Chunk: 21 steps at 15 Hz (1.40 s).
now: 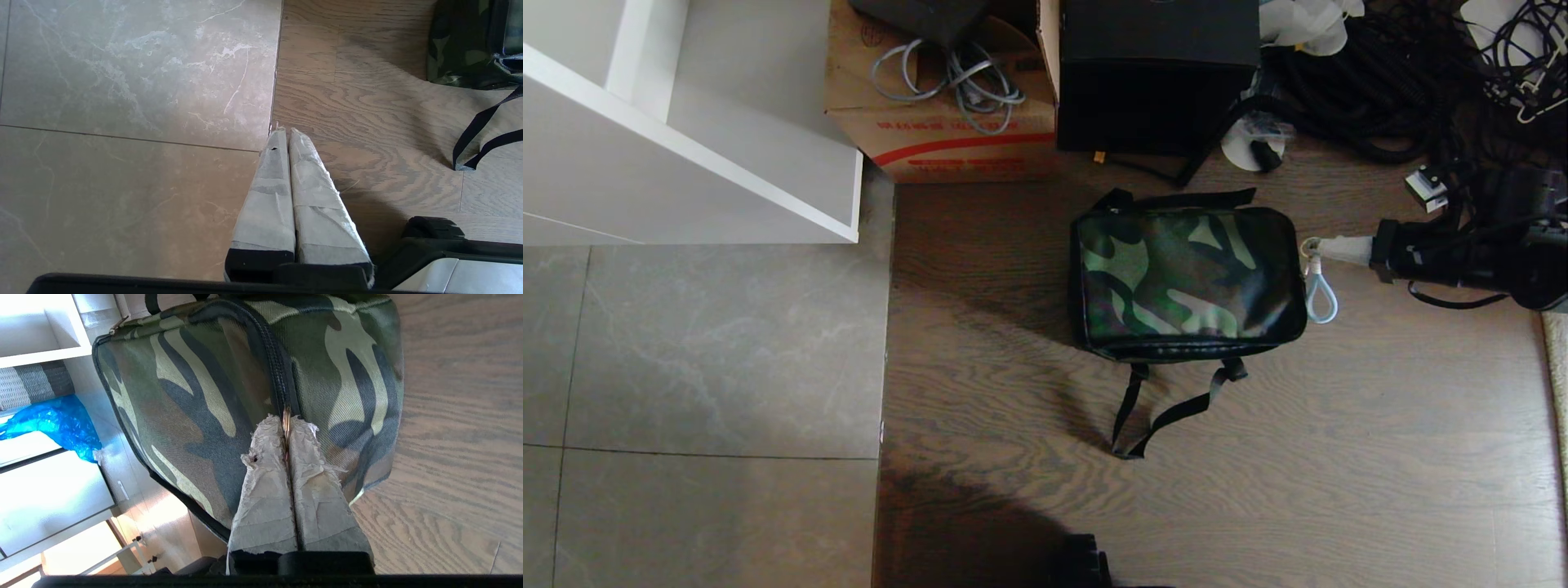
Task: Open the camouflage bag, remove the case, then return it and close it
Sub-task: Open the top of the storage box
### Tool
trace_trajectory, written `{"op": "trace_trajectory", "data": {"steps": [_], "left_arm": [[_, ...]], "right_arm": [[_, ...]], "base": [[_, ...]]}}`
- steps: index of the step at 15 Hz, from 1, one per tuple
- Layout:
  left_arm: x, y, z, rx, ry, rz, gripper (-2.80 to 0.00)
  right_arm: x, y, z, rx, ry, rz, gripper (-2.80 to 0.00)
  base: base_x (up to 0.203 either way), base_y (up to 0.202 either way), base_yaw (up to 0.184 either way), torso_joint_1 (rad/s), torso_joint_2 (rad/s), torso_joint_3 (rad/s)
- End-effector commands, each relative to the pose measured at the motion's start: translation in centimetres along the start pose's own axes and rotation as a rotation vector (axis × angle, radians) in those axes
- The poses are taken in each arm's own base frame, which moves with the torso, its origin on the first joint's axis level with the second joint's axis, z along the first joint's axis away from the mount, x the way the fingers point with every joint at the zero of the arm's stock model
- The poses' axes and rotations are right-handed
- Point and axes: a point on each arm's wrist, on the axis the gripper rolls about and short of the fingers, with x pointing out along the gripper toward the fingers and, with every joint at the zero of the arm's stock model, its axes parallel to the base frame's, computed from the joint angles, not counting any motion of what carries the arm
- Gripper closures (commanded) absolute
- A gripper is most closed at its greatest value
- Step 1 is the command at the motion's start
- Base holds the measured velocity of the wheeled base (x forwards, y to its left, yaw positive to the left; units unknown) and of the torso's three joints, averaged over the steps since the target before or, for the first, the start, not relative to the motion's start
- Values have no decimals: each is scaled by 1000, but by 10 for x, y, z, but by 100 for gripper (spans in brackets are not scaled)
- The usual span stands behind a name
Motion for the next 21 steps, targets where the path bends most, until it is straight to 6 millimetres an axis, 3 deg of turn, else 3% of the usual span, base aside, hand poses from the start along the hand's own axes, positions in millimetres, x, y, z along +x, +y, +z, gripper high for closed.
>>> {"op": "trace_trajectory", "data": {"steps": [1,13,21], "left_arm": [[1,0,-2,-1,7,0,0],[1,0,-2,-1,7,1,0],[1,0,-2,-1,7,1,0]], "right_arm": [[0,0,5,-11,-10,7,0],[17,6,40,66,-76,64,0],[27,13,51,61,-96,99,0]], "base": [[0,0,0,0,0,0],[0,0,0,0,0,0],[0,0,0,0,0,0]]}}
